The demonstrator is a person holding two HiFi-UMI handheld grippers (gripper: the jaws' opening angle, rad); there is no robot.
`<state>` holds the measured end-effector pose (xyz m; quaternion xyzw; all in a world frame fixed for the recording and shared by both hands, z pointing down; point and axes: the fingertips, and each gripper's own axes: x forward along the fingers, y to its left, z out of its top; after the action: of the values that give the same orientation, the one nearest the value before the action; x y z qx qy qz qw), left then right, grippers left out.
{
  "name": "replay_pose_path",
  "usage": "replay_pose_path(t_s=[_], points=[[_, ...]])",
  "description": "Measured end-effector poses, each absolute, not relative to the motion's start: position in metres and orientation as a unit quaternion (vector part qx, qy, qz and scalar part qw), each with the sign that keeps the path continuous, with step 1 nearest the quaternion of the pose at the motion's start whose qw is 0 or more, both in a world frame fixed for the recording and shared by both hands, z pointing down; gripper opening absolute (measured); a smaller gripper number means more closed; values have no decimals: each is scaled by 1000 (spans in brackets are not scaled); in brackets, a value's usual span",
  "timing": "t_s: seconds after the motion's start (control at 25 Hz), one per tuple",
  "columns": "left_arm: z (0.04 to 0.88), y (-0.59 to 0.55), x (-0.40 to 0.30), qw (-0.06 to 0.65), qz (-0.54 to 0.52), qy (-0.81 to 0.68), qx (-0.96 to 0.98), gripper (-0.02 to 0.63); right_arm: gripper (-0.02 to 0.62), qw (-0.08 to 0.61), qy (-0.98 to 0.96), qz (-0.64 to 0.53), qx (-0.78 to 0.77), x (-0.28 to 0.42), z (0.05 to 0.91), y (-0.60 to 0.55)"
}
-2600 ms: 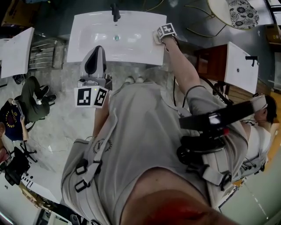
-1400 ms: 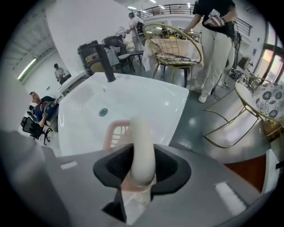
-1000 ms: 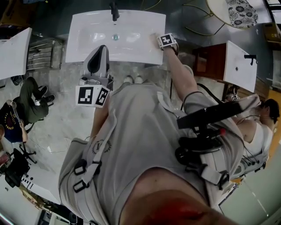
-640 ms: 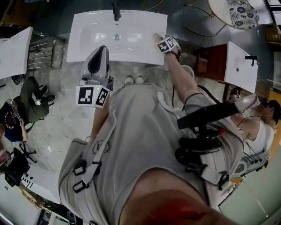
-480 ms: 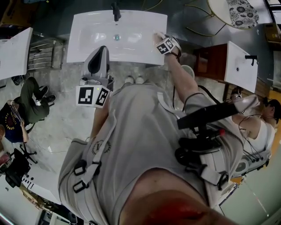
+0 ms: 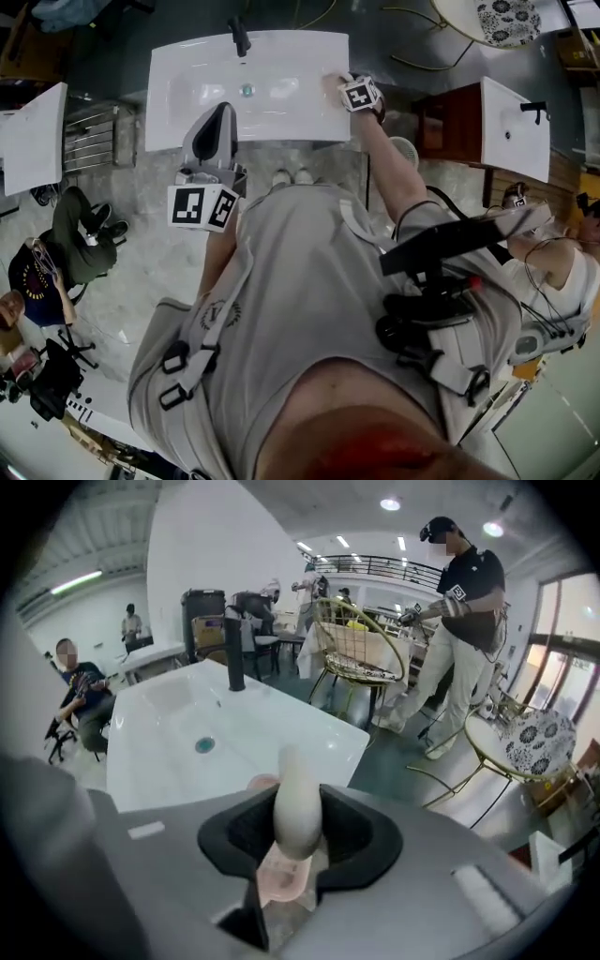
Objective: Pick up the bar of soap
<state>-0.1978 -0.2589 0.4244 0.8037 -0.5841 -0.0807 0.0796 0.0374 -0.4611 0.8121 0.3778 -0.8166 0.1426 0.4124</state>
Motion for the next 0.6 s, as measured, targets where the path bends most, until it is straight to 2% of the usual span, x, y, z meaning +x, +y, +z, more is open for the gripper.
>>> replay_pose_path(t_s=[0.12, 0.2, 0.6], points=[[422, -267, -194, 76, -83, -572, 813, -6, 118, 381, -812, 153, 415, 45, 785, -469], [419, -274, -190, 73, -85, -563, 819, -6, 120, 337, -822, 148, 434, 43, 753, -478], [402, -307, -158, 47, -99, -500, 859, -6, 120, 115, -871, 86, 469, 33, 528, -447]])
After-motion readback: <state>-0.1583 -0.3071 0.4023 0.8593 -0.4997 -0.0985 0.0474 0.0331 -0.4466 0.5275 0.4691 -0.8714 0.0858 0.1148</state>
